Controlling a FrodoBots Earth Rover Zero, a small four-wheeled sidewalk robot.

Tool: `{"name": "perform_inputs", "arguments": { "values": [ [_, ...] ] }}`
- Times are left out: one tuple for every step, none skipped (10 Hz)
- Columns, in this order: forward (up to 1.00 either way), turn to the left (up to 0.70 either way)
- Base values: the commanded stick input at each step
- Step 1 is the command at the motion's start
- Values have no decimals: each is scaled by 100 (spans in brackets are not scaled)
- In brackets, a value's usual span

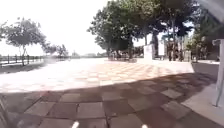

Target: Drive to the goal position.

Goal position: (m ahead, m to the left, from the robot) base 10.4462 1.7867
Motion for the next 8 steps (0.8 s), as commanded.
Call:
{"name": "perform_inputs", "arguments": {
  "values": [
    [70, 0],
    [70, 0],
    [70, 0],
    [70, 0],
    [70, 0],
    [70, 0],
    [70, 0],
    [70, 0]
  ]
}}
